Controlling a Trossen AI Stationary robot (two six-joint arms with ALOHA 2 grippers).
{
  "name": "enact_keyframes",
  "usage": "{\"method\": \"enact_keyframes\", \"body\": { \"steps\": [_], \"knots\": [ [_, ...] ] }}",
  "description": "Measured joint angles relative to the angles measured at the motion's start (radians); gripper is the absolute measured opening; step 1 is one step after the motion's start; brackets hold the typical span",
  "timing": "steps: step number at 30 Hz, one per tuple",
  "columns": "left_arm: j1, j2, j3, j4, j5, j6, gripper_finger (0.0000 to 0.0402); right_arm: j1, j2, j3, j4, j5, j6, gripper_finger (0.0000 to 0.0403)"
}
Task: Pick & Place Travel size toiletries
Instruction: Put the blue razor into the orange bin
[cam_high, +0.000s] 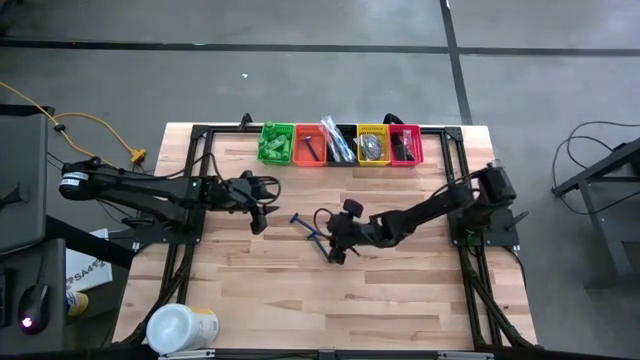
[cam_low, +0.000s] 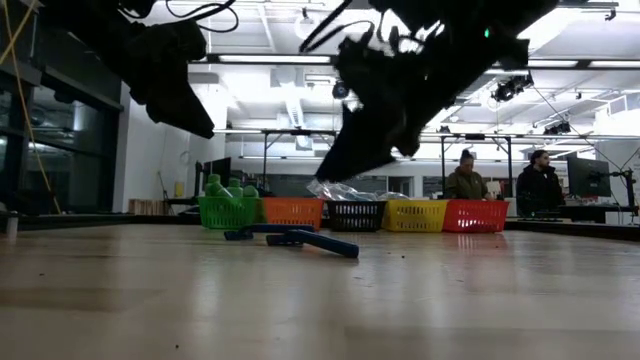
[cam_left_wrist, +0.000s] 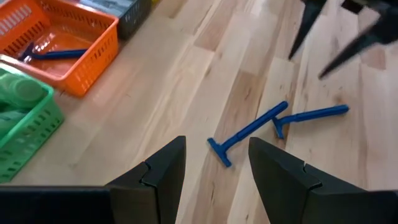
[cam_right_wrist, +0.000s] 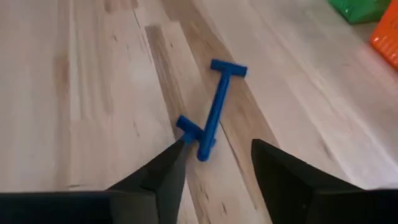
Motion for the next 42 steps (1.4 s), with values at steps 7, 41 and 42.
{"method": "enact_keyframes", "body": {
  "steps": [7, 41, 42],
  "knots": [
    [0.0, 0.0, 0.0, -0.01, -0.003, -0.001, 0.0174, 0.008, 0.11, 0.001, 0.174, 0.003, -0.007, 0.0187],
    [0.0, 0.0, 0.001, -0.037, -0.001, -0.026, 0.0174, -0.105, 0.338, 0.361, -0.173, -0.071, 0.025, 0.0187],
    [0.0, 0.001, 0.001, -0.038, -0.001, -0.026, 0.0174, -0.106, 0.344, 0.364, -0.155, -0.077, 0.025, 0.0187]
  ]
}}
